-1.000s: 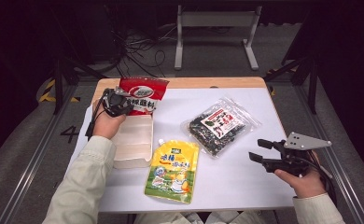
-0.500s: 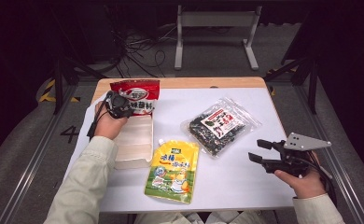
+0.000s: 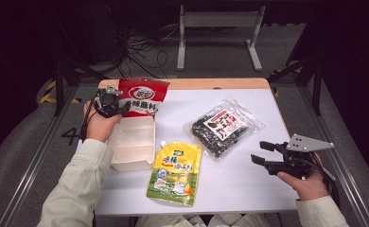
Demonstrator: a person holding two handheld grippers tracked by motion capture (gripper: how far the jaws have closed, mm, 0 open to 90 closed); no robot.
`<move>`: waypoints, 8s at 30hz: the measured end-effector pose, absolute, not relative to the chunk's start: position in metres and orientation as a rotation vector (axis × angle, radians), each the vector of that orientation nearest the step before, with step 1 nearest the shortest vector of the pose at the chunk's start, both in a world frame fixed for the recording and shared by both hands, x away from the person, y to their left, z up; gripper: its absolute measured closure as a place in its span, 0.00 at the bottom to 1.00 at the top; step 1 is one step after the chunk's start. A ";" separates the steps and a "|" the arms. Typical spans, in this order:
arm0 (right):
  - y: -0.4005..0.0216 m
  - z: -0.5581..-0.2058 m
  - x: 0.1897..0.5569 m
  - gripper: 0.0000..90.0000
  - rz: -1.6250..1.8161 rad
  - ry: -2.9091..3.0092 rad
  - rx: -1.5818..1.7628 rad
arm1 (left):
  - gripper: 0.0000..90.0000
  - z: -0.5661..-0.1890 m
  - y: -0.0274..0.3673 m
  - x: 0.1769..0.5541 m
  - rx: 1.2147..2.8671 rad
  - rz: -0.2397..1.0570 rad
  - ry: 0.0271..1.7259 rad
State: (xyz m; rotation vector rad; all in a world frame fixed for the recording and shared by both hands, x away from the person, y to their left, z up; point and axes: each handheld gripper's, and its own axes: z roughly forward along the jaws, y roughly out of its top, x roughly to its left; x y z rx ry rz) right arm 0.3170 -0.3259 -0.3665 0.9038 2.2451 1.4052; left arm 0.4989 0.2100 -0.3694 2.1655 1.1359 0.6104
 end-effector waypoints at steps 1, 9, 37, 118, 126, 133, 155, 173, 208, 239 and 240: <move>-0.326 -0.367 0.317 0.42 1.402 2.247 0.903 | 0.90 -0.369 0.210 0.499 2.173 0.601 1.134; -0.324 -0.369 0.317 0.42 1.398 2.256 0.898 | 1.00 -0.379 0.208 0.507 2.211 0.491 1.215; -0.324 -0.374 0.323 0.46 1.389 2.230 1.011 | 0.51 -0.358 0.232 0.455 1.963 0.545 1.160; -0.333 -0.410 0.475 0.24 0.990 2.083 1.517 | 0.37 -0.354 0.241 0.311 1.916 0.473 1.018; -0.337 -0.418 0.481 0.23 0.984 2.071 1.555 | 0.35 -0.356 0.239 0.314 1.926 0.466 1.015; -0.337 -0.425 0.486 0.23 0.969 2.066 1.574 | 0.35 -0.357 0.239 0.315 1.945 0.463 1.020; -0.334 -0.446 0.499 0.15 0.905 2.081 1.595 | 0.35 -0.359 0.234 0.318 1.967 0.448 0.990; -0.326 -0.441 0.489 0.72 0.878 2.062 1.649 | 0.35 -0.357 0.230 0.318 1.968 0.439 0.974; -0.327 -0.362 0.449 0.94 1.125 2.003 1.420 | 0.42 -0.357 0.220 0.324 1.918 0.414 0.854; -0.300 -0.266 0.365 0.95 1.250 2.042 1.000 | 0.53 -0.363 0.186 0.335 1.959 0.249 0.701; -0.298 -0.264 0.362 0.96 1.252 2.053 0.991 | 0.52 -0.364 0.185 0.335 1.959 0.240 0.702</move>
